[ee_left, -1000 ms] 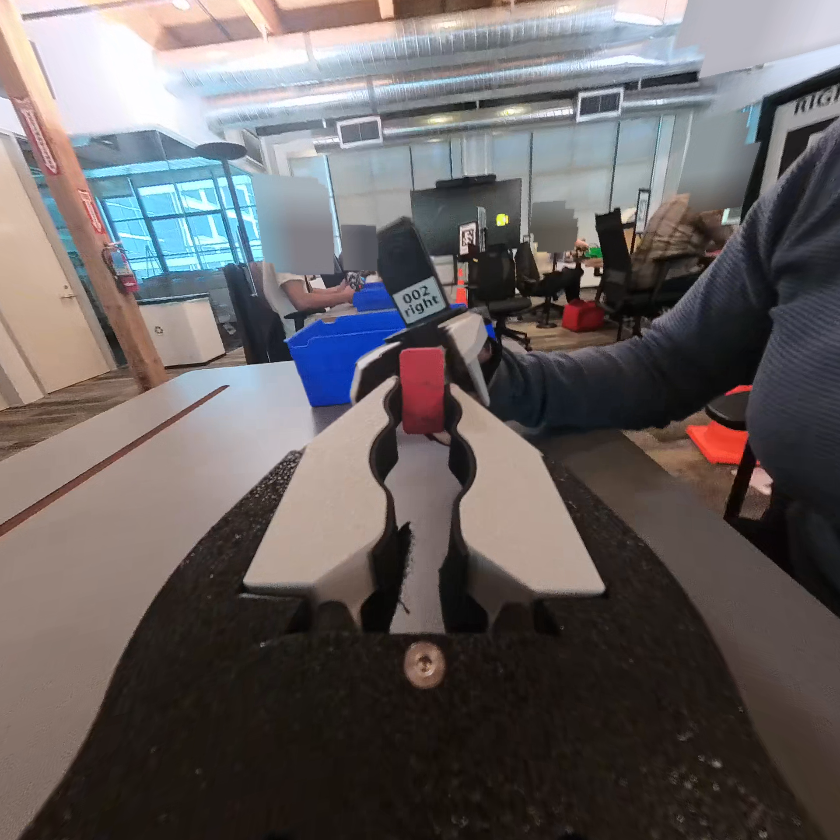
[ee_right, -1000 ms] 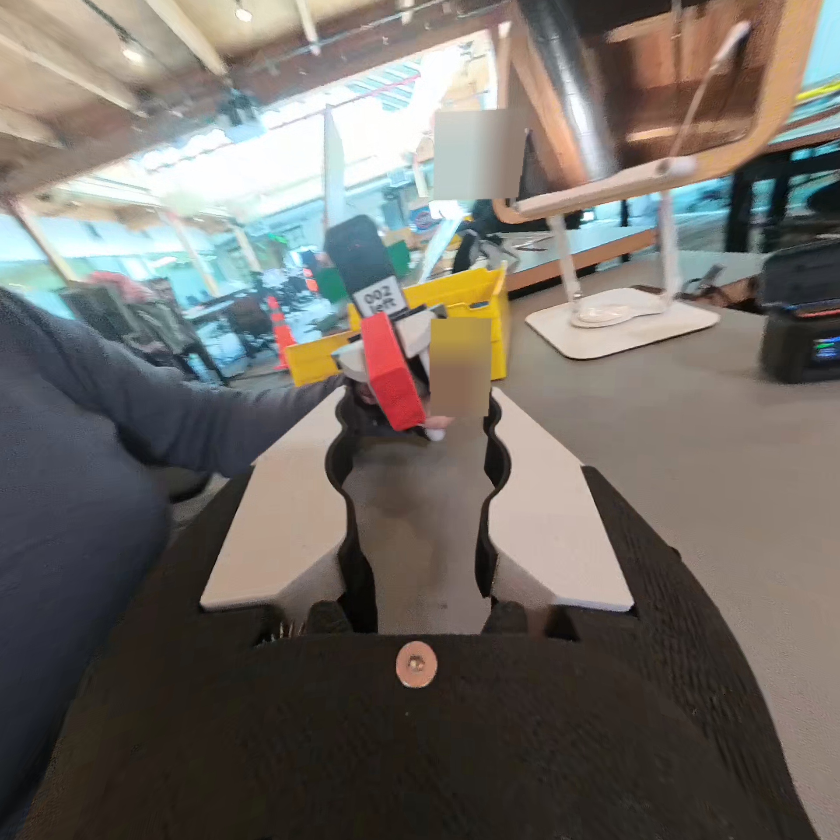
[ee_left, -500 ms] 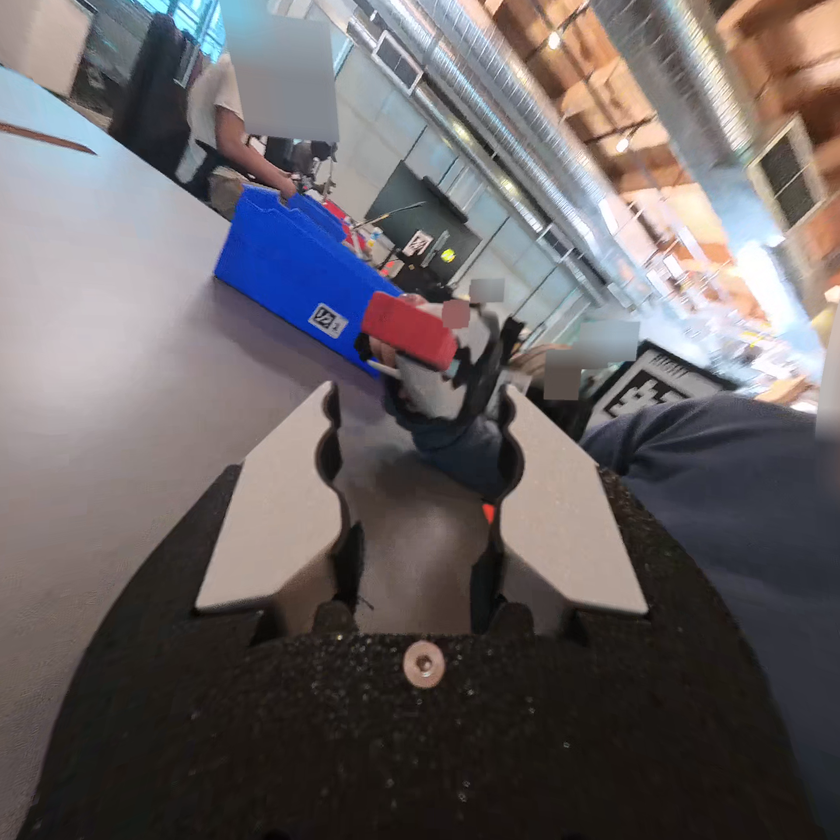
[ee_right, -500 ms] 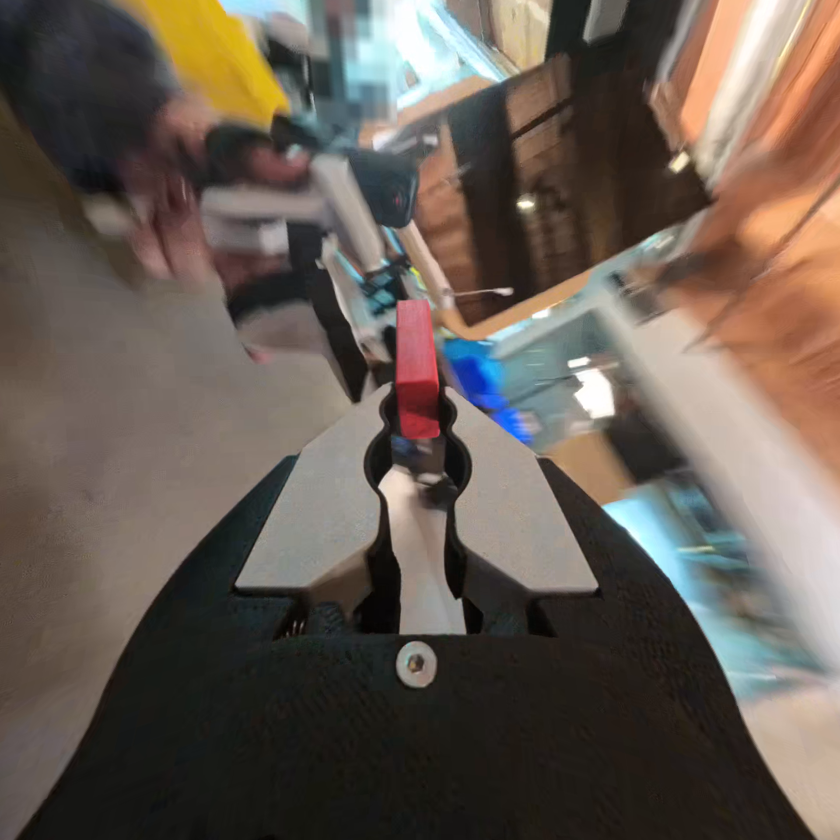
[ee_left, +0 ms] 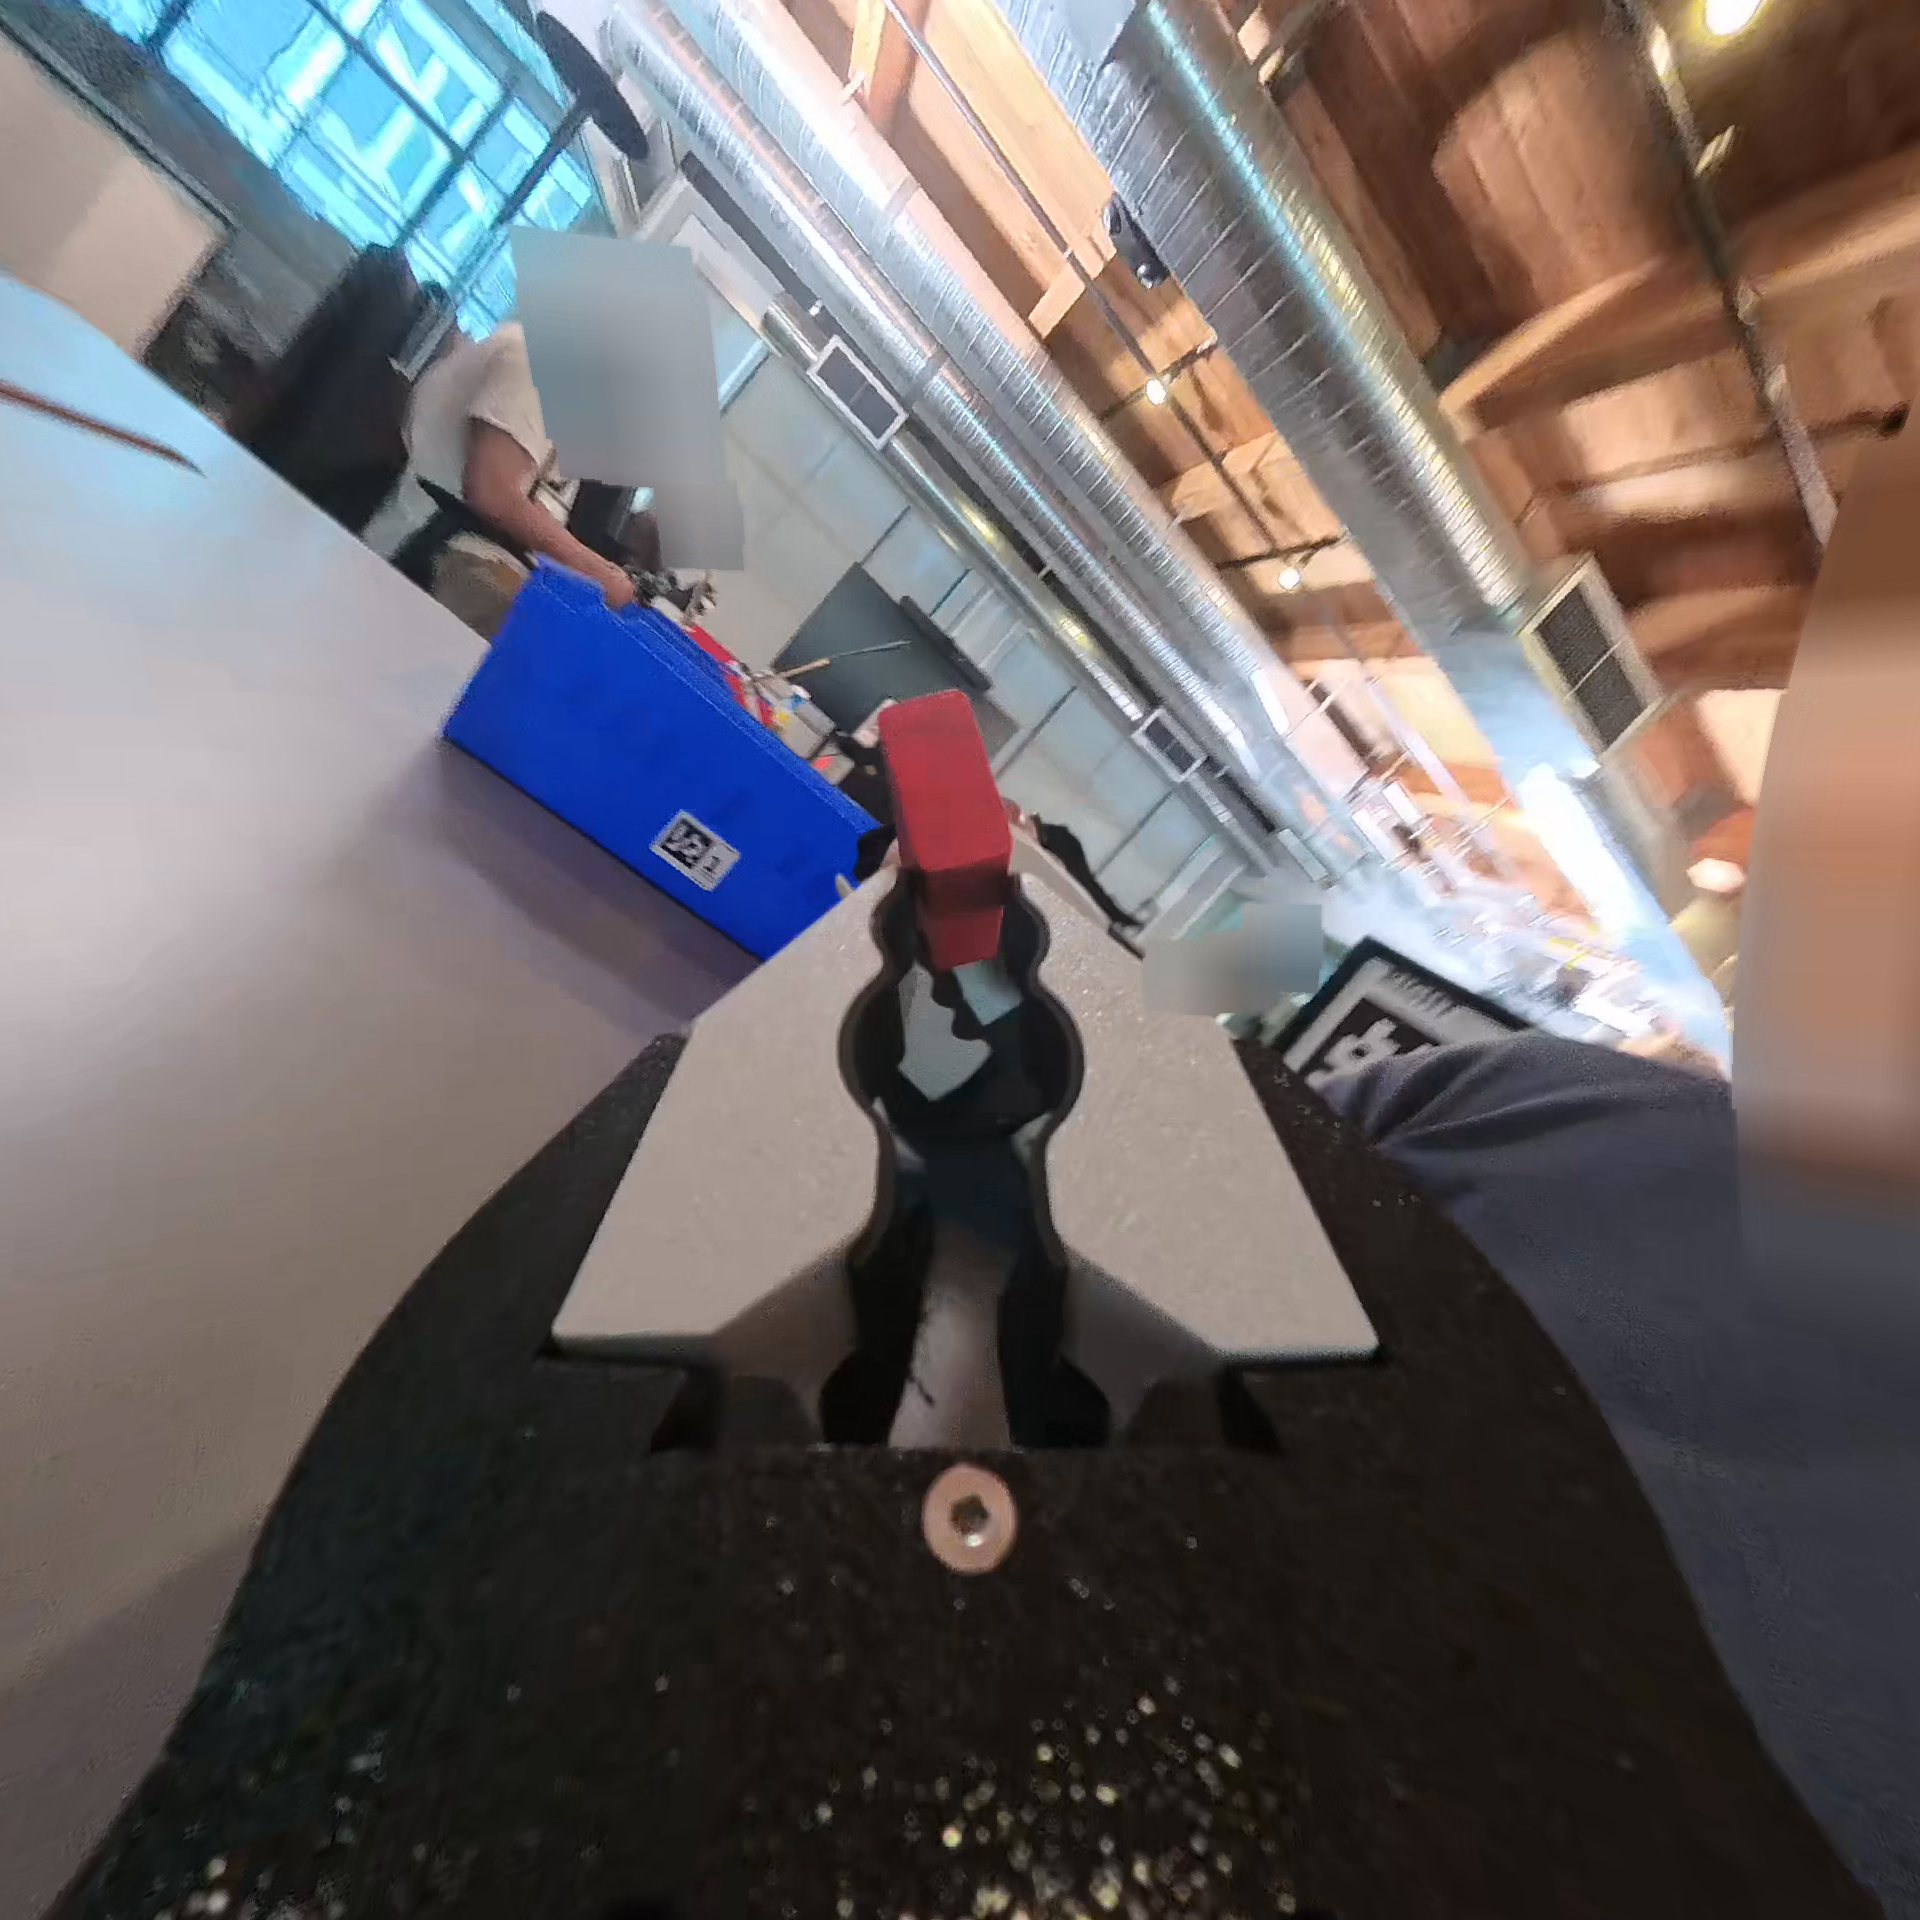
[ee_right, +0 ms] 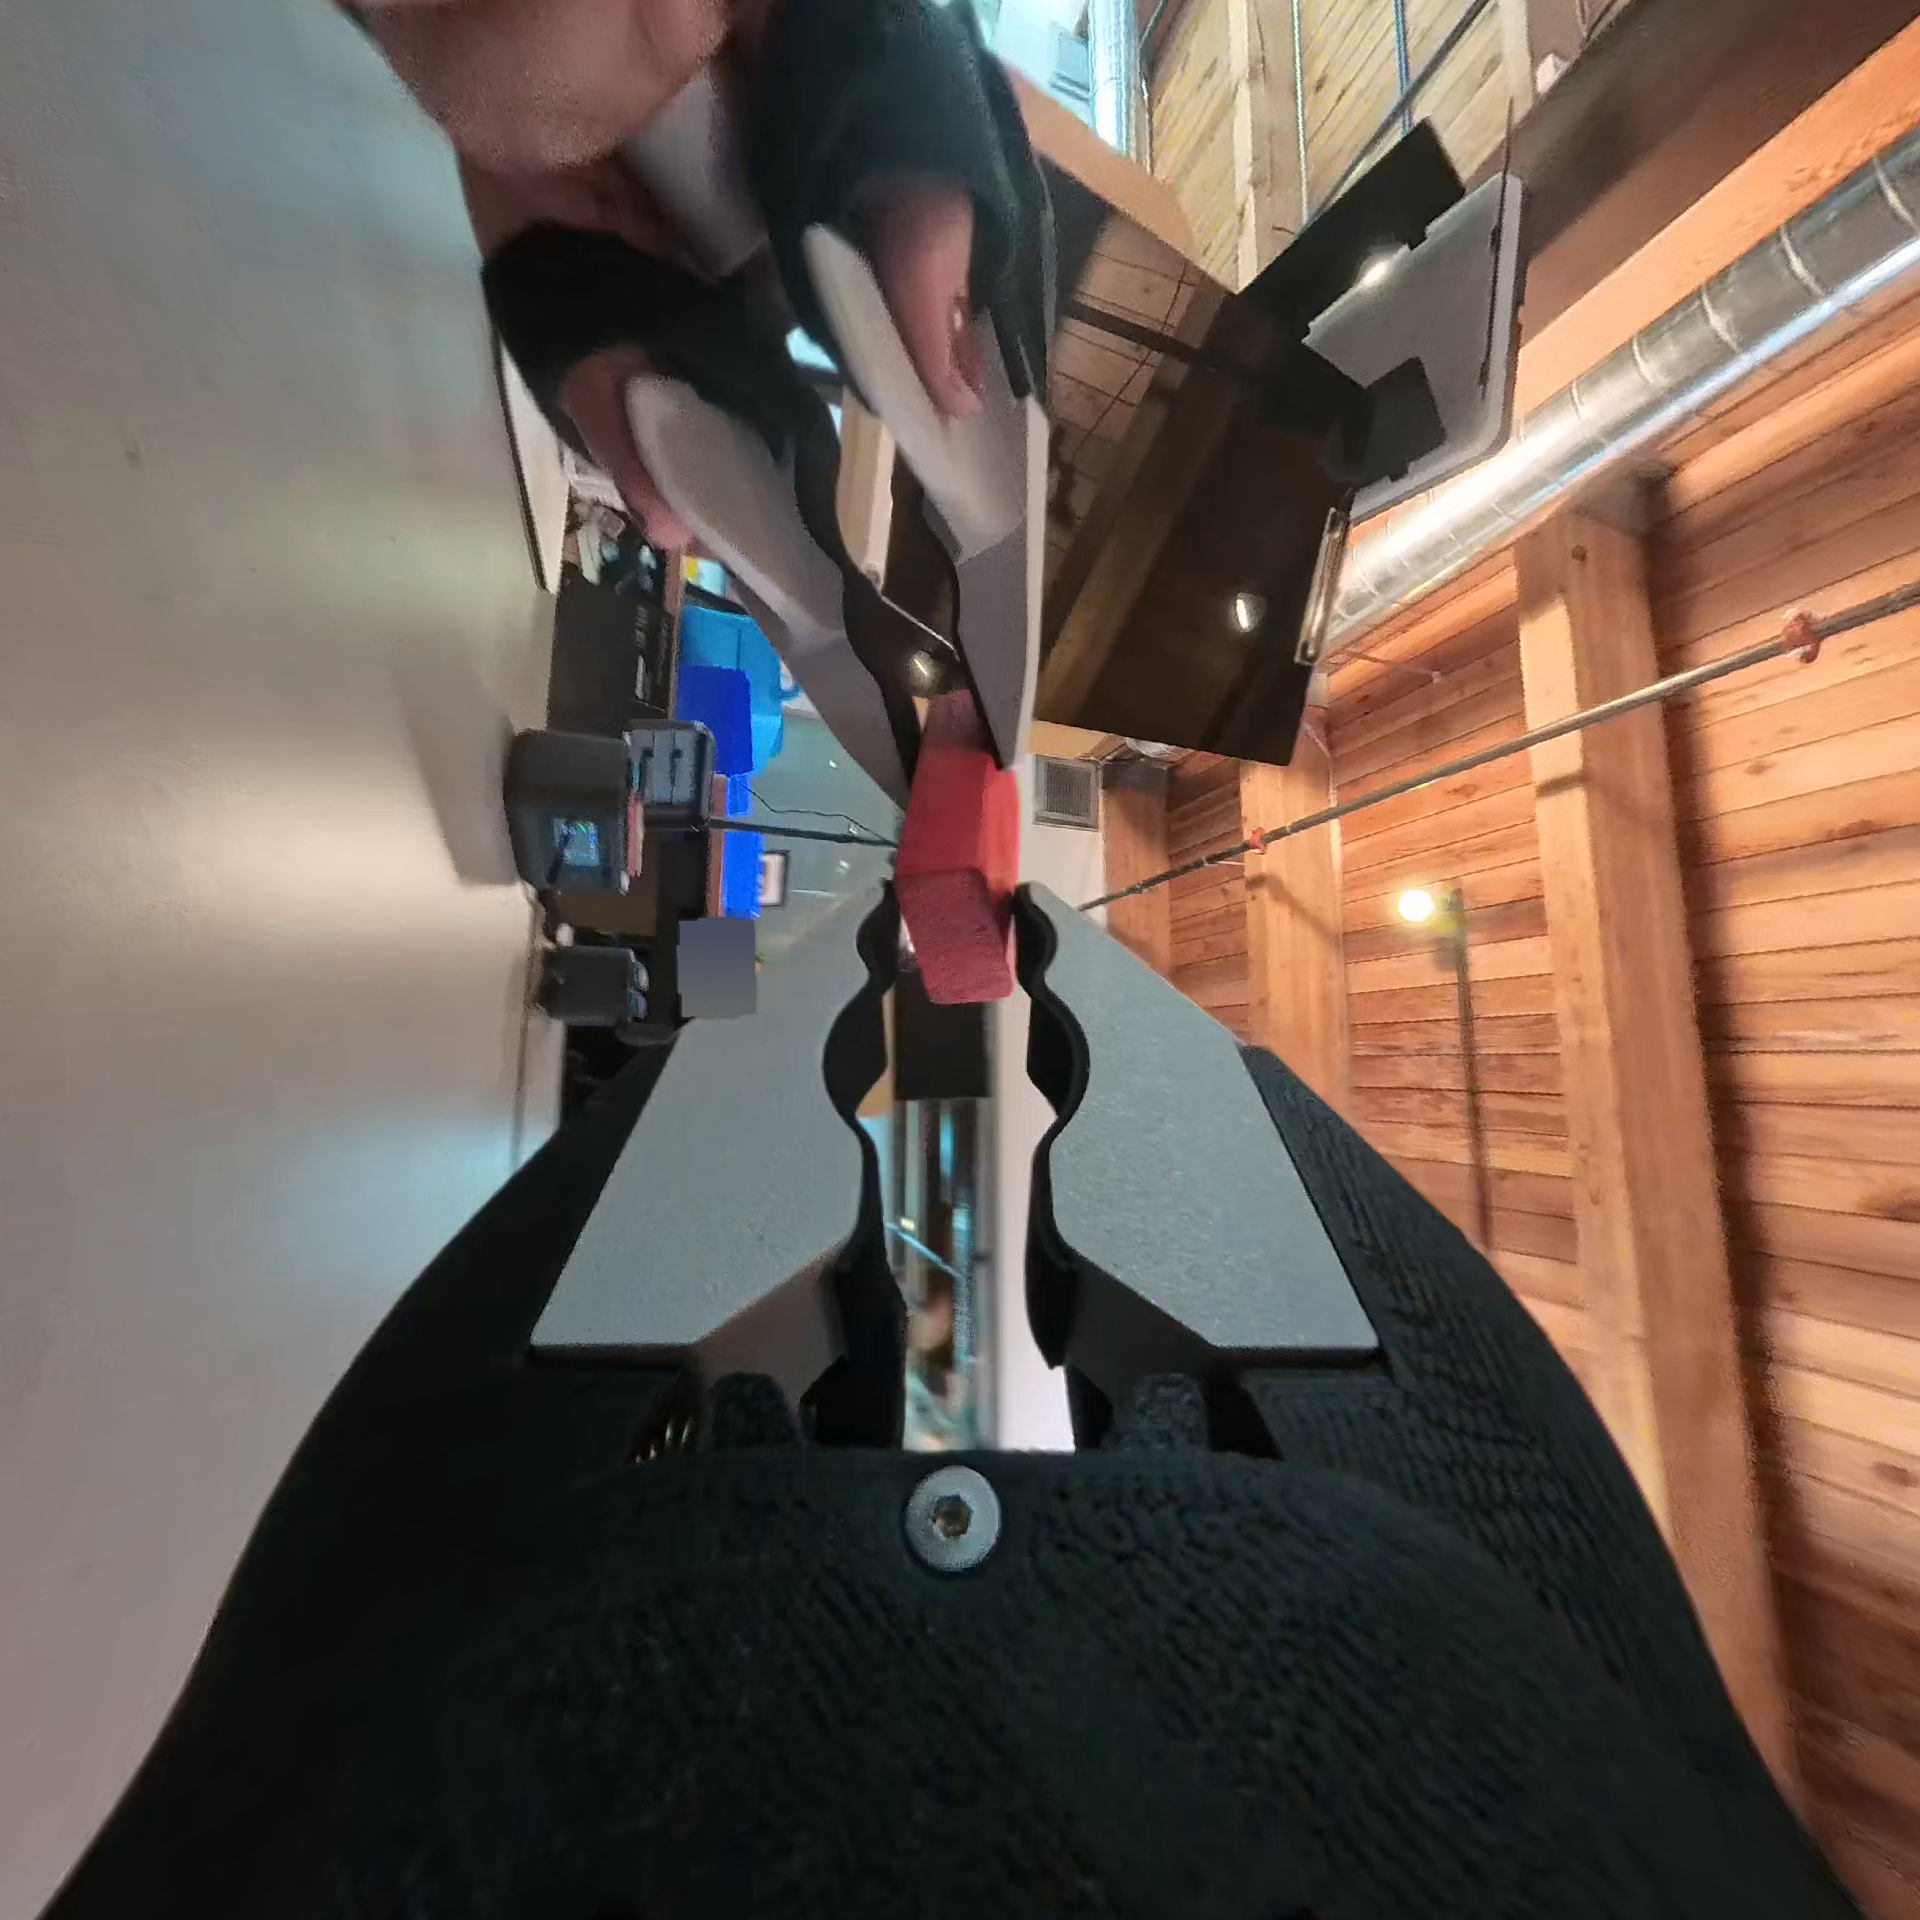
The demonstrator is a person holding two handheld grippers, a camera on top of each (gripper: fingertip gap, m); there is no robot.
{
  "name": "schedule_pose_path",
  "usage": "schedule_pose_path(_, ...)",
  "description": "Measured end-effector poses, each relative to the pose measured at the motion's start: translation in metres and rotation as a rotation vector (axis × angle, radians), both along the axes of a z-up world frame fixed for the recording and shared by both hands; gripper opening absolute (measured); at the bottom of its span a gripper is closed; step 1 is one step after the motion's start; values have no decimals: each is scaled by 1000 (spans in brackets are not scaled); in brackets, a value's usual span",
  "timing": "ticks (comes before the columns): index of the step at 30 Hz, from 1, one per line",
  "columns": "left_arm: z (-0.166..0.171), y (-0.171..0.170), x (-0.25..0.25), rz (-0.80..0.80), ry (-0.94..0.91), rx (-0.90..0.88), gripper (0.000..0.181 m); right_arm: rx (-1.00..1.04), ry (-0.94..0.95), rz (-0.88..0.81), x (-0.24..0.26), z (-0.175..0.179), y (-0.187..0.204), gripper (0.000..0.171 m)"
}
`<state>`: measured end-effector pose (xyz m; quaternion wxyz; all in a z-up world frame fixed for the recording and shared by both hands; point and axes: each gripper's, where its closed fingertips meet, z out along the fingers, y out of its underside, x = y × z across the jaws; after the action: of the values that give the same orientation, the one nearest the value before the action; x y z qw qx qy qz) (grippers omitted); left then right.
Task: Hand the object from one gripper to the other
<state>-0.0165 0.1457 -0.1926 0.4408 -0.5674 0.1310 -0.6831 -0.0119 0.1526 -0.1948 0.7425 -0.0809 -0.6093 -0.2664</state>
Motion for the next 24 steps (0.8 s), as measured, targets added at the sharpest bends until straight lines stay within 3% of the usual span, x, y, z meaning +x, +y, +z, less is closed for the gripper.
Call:
schedule_pose_path(1, 2, -1, 1, 26, 38, 49, 14, -45, 15, 19, 1, 1, -1, 23)
schedule_pose_path(4, 11, -5, 3, 74, 84, 119, 14, -50, 47, 30, 3, 10, -3, 24)
schedule_pose_path(8, 17, -6, 6, 55, -3, 40, 24, 56, 44, 11, 3, 16, -9, 16)
schedule_pose_path(14, 15, -3, 6, 131, 65, 117, 17, 1, 31, 30, 2, 11, -8, 18)
schedule_pose_path(18, 23, 3, -12, 406, 289, 403, 15, -549, 122, 192, 8, 5, 2, 40)
schedule_pose_path(24, 11, 17, -34, 965, 1298, 1195, 16, -2057, 308, 616, -6, 7, -2, 57)
